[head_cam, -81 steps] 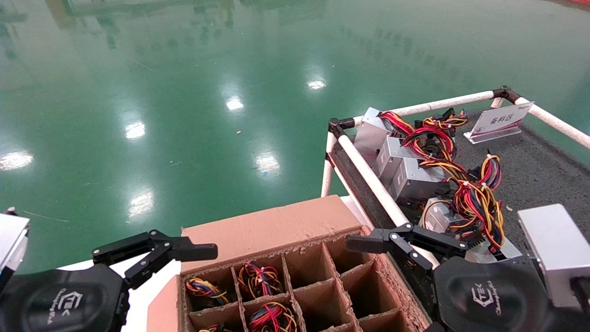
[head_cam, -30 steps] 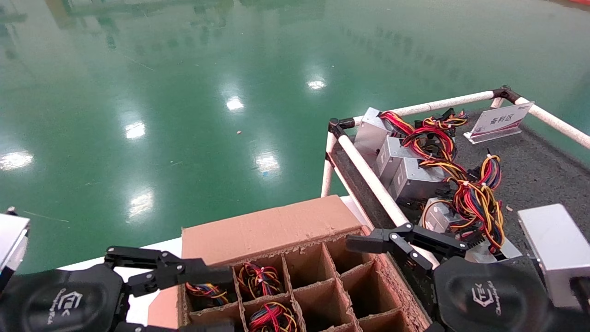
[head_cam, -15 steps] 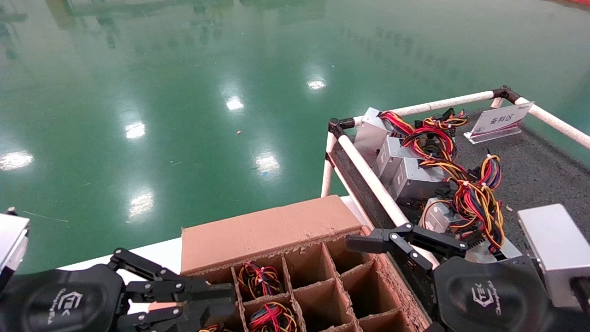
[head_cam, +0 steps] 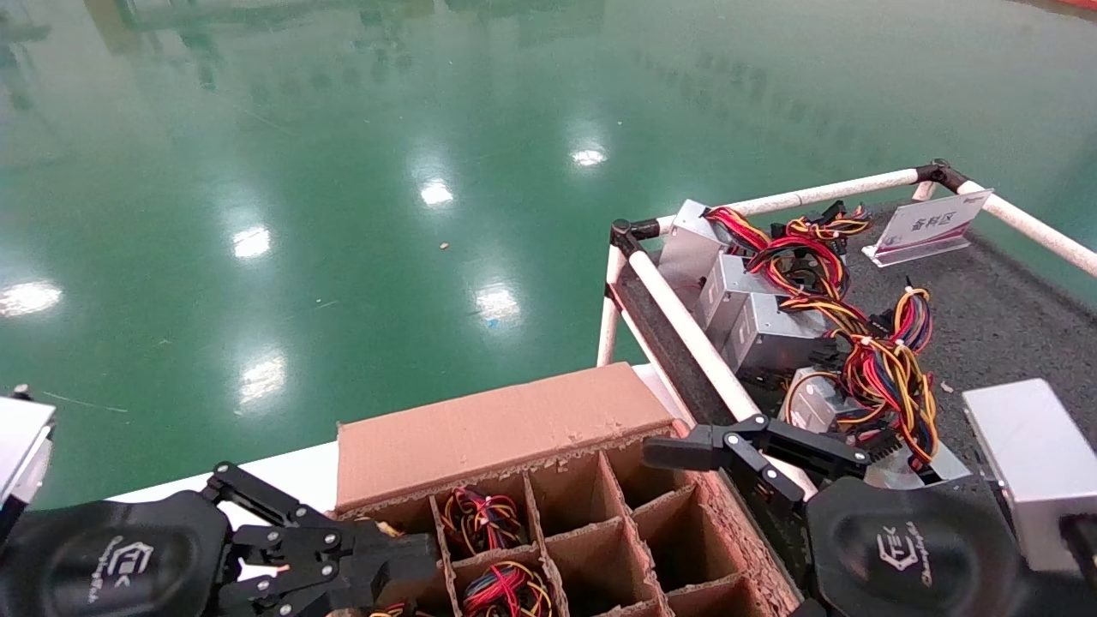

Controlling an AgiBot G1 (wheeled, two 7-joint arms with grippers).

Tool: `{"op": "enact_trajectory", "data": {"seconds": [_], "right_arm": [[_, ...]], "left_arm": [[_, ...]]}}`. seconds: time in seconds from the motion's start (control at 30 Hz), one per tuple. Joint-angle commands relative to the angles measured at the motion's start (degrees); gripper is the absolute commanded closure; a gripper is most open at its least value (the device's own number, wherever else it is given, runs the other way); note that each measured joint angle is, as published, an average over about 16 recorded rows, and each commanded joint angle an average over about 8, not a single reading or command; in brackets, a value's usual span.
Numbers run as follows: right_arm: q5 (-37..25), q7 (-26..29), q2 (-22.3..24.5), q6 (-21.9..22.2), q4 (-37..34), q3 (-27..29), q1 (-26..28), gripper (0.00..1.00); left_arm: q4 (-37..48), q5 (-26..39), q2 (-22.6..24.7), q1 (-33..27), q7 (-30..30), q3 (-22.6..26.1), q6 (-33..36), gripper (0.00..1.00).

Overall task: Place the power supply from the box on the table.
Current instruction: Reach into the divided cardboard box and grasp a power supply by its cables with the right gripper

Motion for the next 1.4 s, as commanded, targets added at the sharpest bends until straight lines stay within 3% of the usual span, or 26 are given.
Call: {"op": "enact_trajectory", "data": {"seconds": [0.03, 0.4, 0.7, 0.87, 1.07, 1.4], "right_arm": [[0.0, 0.0, 0.0, 0.0, 0.0, 0.0, 0.0, 0.0], [-0.21, -0.16, 0.51, 0.27, -0.38, 0.26, 0.02, 0.0], [-3.54, -3.29, 7.47, 3.91, -6.26, 3.09, -1.96, 0.0], [-5.33, -4.51, 9.1, 5.7, -7.36, 3.27, -4.11, 0.0], [-8.19, -4.55, 7.1, 7.85, -5.79, 1.47, -5.22, 0.0], [-15.78, -3.93, -1.19, 11.44, -4.0, -3.88, -2.07, 0.0]], "left_arm": [[0.0, 0.0, 0.0, 0.0, 0.0, 0.0, 0.0, 0.0], [0.0, 0.0, 0.0, 0.0, 0.0, 0.0, 0.0, 0.0], [0.03, -0.01, 0.0, -0.02, 0.02, 0.02, 0.01, 0.0], [0.03, -0.01, 0.0, -0.03, 0.02, 0.03, 0.01, 0.0], [0.04, -0.02, 0.0, -0.03, 0.03, 0.04, 0.01, 0.0], [0.04, -0.03, -0.01, -0.03, 0.04, 0.06, 0.0, 0.0]]}}
